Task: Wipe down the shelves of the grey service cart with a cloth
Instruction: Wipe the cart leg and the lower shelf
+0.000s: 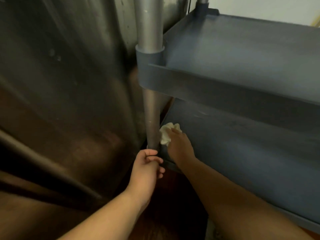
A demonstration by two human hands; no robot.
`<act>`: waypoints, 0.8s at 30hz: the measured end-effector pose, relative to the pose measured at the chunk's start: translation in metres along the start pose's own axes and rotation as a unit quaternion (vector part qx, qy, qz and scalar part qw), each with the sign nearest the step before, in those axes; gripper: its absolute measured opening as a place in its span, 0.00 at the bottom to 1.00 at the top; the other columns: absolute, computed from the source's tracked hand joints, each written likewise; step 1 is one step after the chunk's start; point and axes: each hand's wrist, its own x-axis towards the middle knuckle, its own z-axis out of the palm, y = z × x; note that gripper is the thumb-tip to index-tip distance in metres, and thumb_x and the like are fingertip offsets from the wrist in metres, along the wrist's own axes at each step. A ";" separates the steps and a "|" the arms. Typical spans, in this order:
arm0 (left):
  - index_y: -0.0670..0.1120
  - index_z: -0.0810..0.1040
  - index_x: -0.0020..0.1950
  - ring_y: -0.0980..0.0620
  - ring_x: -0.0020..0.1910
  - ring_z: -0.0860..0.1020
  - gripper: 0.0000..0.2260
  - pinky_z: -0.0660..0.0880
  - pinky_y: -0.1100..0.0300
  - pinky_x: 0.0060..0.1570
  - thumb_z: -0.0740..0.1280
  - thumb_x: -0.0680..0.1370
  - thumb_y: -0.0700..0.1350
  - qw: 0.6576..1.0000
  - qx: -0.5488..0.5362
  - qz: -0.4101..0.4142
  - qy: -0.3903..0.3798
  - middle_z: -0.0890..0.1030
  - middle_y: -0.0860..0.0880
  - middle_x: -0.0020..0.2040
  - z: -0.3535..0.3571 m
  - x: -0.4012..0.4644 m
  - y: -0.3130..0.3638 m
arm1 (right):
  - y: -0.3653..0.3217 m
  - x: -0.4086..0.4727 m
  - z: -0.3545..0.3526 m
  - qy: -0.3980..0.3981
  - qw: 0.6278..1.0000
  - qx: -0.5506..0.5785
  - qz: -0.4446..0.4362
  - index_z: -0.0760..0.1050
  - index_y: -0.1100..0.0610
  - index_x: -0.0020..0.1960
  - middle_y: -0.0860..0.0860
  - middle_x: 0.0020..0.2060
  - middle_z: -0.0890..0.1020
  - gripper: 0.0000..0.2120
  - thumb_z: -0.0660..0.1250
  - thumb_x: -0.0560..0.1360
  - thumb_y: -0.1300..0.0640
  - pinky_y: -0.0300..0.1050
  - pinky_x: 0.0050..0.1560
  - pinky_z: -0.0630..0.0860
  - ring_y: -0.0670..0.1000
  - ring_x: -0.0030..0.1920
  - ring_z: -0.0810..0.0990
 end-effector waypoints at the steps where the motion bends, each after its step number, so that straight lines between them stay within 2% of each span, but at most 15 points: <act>1: 0.41 0.72 0.57 0.49 0.31 0.75 0.16 0.72 0.57 0.33 0.56 0.74 0.28 1.000 -0.002 0.003 0.004 0.77 0.44 0.42 0.003 0.001 -0.001 | 0.002 0.012 -0.003 0.026 1.000 0.003 0.015 0.67 0.55 0.75 0.55 0.71 0.72 0.27 0.64 0.76 0.63 0.51 0.65 0.70 0.59 0.67 0.71; 3: 0.40 0.72 0.56 0.50 0.30 0.74 0.16 0.71 0.57 0.31 0.55 0.73 0.26 1.000 -0.004 0.007 0.007 0.77 0.44 0.40 0.008 0.002 -0.003 | 0.004 0.035 -0.007 0.053 0.998 0.014 0.036 0.68 0.56 0.74 0.57 0.70 0.73 0.26 0.63 0.76 0.65 0.50 0.65 0.70 0.60 0.67 0.71; 4: 0.40 0.72 0.56 0.51 0.29 0.74 0.17 0.71 0.57 0.31 0.55 0.73 0.26 1.000 -0.005 0.007 0.006 0.77 0.44 0.40 0.010 0.003 -0.004 | 0.007 0.046 -0.007 0.037 0.998 0.020 0.038 0.68 0.56 0.73 0.57 0.70 0.72 0.26 0.62 0.76 0.65 0.50 0.66 0.68 0.60 0.68 0.70; 7: 0.41 0.72 0.55 0.51 0.29 0.74 0.16 0.71 0.58 0.31 0.56 0.73 0.27 1.000 -0.001 0.006 0.006 0.77 0.45 0.40 0.013 0.007 -0.004 | 0.003 0.054 -0.012 -0.050 0.999 -0.005 0.016 0.70 0.53 0.73 0.56 0.72 0.69 0.24 0.61 0.77 0.63 0.51 0.70 0.65 0.60 0.72 0.67; 10: 0.41 0.73 0.55 0.50 0.30 0.75 0.16 0.72 0.57 0.31 0.56 0.73 0.27 1.000 0.010 0.003 0.012 0.77 0.44 0.41 0.015 0.008 -0.007 | -0.003 0.040 -0.010 -0.108 0.993 -0.044 -0.034 0.71 0.52 0.71 0.57 0.71 0.69 0.24 0.63 0.76 0.64 0.54 0.67 0.70 0.61 0.70 0.70; 12: 0.41 0.73 0.55 0.50 0.30 0.75 0.16 0.72 0.57 0.31 0.57 0.73 0.27 1.000 0.012 0.004 0.016 0.77 0.44 0.42 0.020 0.007 -0.009 | 0.000 0.028 -0.009 -0.169 0.982 -0.054 -0.065 0.73 0.51 0.70 0.56 0.69 0.73 0.23 0.64 0.75 0.62 0.54 0.66 0.72 0.61 0.68 0.72; 14: 0.41 0.73 0.55 0.49 0.30 0.74 0.15 0.71 0.56 0.31 0.57 0.73 0.27 1.000 0.017 0.007 0.015 0.77 0.43 0.42 0.027 0.005 -0.011 | 0.009 0.017 -0.014 -0.195 0.978 -0.011 -0.069 0.77 0.47 0.67 0.53 0.67 0.77 0.23 0.63 0.74 0.58 0.54 0.67 0.72 0.58 0.67 0.75; 17: 0.41 0.72 0.54 0.50 0.29 0.74 0.15 0.71 0.57 0.30 0.57 0.73 0.27 0.999 0.030 0.010 0.002 0.77 0.44 0.41 0.038 -0.004 -0.016 | 0.032 -0.006 -0.027 -0.165 0.984 0.034 -0.058 0.78 0.51 0.66 0.55 0.66 0.79 0.21 0.61 0.75 0.60 0.53 0.68 0.70 0.57 0.67 0.75; 20: 0.41 0.72 0.56 0.50 0.30 0.74 0.16 0.71 0.59 0.30 0.56 0.73 0.27 0.999 0.039 0.000 -0.008 0.77 0.44 0.41 0.055 -0.015 -0.024 | 0.064 -0.038 -0.059 -0.079 0.986 0.143 -0.018 0.77 0.60 0.67 0.59 0.66 0.78 0.19 0.63 0.76 0.65 0.44 0.72 0.66 0.57 0.68 0.75; 21: 0.41 0.72 0.56 0.50 0.31 0.74 0.16 0.72 0.59 0.31 0.56 0.73 0.28 0.999 0.043 -0.004 -0.016 0.77 0.44 0.42 0.063 -0.018 -0.026 | 0.075 -0.050 -0.077 -0.058 0.985 0.160 0.002 0.77 0.59 0.67 0.58 0.66 0.78 0.20 0.63 0.77 0.68 0.41 0.71 0.66 0.56 0.67 0.75; 24: 0.43 0.72 0.57 0.49 0.34 0.75 0.15 0.73 0.57 0.34 0.56 0.75 0.30 0.996 0.060 -0.017 -0.068 0.77 0.44 0.44 0.096 -0.029 -0.035 | 0.117 -0.088 -0.124 -0.054 0.985 0.160 0.038 0.75 0.50 0.70 0.51 0.66 0.78 0.23 0.60 0.79 0.67 0.32 0.62 0.66 0.51 0.67 0.75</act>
